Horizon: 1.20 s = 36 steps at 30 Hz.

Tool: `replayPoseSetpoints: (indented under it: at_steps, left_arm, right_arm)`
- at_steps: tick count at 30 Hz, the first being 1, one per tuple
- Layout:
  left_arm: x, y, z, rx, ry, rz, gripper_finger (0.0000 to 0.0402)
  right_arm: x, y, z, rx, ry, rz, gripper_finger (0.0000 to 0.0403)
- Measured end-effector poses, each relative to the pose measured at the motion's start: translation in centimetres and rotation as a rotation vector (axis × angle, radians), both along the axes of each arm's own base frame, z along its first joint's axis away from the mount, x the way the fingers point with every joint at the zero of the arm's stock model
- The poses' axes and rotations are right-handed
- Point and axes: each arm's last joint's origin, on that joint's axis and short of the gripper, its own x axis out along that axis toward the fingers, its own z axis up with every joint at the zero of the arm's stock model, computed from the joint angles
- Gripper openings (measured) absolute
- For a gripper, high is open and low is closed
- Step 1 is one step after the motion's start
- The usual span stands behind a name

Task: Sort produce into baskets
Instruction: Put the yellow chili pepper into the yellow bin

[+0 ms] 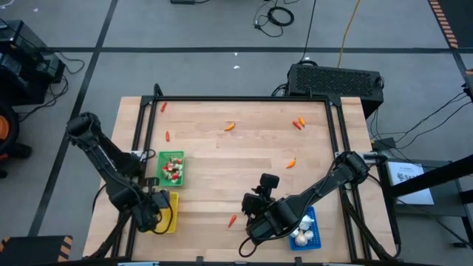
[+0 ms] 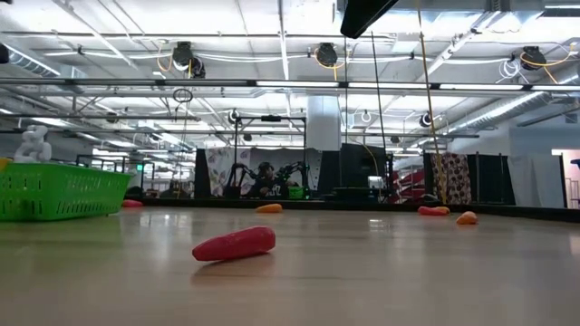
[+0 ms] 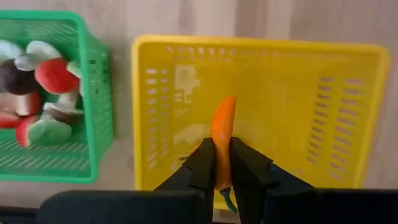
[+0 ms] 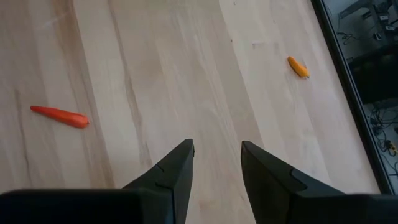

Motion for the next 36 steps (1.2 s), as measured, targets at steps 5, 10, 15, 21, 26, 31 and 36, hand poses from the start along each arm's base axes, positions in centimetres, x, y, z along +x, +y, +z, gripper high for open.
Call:
replayPoseSetpoints:
  at_steps: [5, 10, 15, 21, 26, 31, 36]
  left_arm:
    - [-0.1, 0.0, 0.0, 0.009, -0.005, -0.004, 0.0045]
    - [-0.2, 0.1, 0.0, 0.020, 0.003, -0.004, 0.0047]
    - [-0.2, 0.1, 0.0, 0.017, 0.005, -0.004, 0.0088]
    - [0.0, -0.1, 0.0, -0.002, -0.002, -0.003, 0.0144]
    - [0.4, 0.0, 0.0, 0.007, -0.036, -0.014, 0.0148]
    - [1.6, 0.9, 0.1, 0.103, -0.145, -0.058, 0.0148]
    - [4.2, 3.0, 0.4, 0.261, -0.262, -0.101, 0.0148]
  right_arm:
    - [0.0, 0.0, 0.0, -0.001, 0.001, 0.001, 0.0125]
    - [0.0, 0.0, 0.0, -0.002, 0.002, 0.003, 0.0125]
    - [0.0, 0.0, 0.0, -0.002, 0.002, 0.003, 0.0125]
    - [0.0, 0.0, 0.0, -0.002, 0.002, 0.002, 0.0125]
    - [0.0, 0.0, 0.0, -0.001, 0.001, 0.003, 0.0125]
    - [0.1, 0.0, 0.0, -0.010, -0.006, 0.014, 0.0125]
    - [0.4, -0.2, 0.1, -0.011, -0.008, 0.019, 0.0125]
